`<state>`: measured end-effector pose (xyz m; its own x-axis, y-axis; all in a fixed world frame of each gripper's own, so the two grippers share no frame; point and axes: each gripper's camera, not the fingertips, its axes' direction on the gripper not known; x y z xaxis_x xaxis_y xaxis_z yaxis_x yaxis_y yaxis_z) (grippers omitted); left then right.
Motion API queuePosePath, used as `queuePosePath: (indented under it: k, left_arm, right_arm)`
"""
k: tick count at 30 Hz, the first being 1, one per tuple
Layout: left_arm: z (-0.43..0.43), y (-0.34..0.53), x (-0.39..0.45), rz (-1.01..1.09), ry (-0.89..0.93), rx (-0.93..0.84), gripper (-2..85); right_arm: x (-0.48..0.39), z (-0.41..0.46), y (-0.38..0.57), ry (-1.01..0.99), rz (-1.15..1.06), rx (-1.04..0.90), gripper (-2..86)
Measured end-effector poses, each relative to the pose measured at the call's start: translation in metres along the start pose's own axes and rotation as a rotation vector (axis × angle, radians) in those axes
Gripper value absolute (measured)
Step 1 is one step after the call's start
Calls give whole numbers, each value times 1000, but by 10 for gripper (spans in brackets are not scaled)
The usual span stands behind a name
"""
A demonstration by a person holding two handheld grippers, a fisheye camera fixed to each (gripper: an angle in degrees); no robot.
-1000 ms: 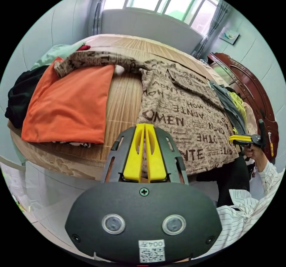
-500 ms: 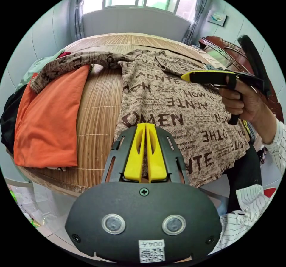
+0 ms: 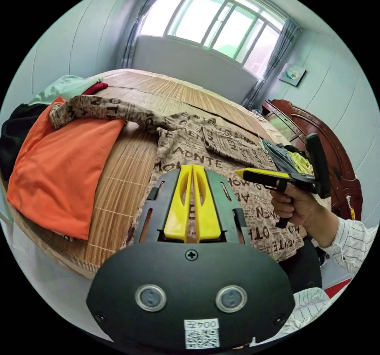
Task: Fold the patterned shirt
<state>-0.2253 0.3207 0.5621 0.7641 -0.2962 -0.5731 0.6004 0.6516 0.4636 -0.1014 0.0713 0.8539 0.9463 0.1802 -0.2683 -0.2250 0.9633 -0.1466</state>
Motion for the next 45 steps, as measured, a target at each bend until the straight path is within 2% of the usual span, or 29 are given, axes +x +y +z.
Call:
queuePosePath:
  k: [5, 9, 11, 14, 16, 19, 23, 26, 32, 37, 45]
  left_arm:
    - [34, 10, -62, -298, 252, 30, 1]
    - [45, 9, -101, -447, 346, 38, 2]
    - [46, 3, -109, -429, 409, 30, 2]
    - [46, 2, -117, -399, 384, 23, 2]
    - [54, 7, -125, -452, 430, 47, 1]
    - [79, 10, -134, -503, 475, -12, 1]
    - [94, 12, -145, -542, 480, -10, 1]
    - [95, 16, -152, -556, 483, 10, 1]
    - [102, 23, -162, -600, 451, 30, 1]
    - [109, 32, -164, -629, 431, 28, 2]
    - [117, 43, -155, -621, 358, 51, 1]
  right_arm:
    - [-65, -24, -69, -1, -221, 40, 51]
    - [-163, -3, -152, 16, -463, 38, 85]
    - [-217, 17, -177, 87, -621, 39, 93]
    - [-306, 51, -203, 241, -896, 50, 101]
    - [-368, 81, -202, 480, -1149, 119, 104]
    - [-418, 119, -189, 659, -1397, 132, 103]
    - [-445, 159, -183, 790, -1485, 70, 70]
    - [-445, 170, -194, 813, -1428, 66, 18]
    - [-385, 75, -250, 397, -994, 197, -6]
    - [-252, -30, -276, 76, -558, 318, -6]
    - [-30, -122, -242, -317, 49, 542, -3]
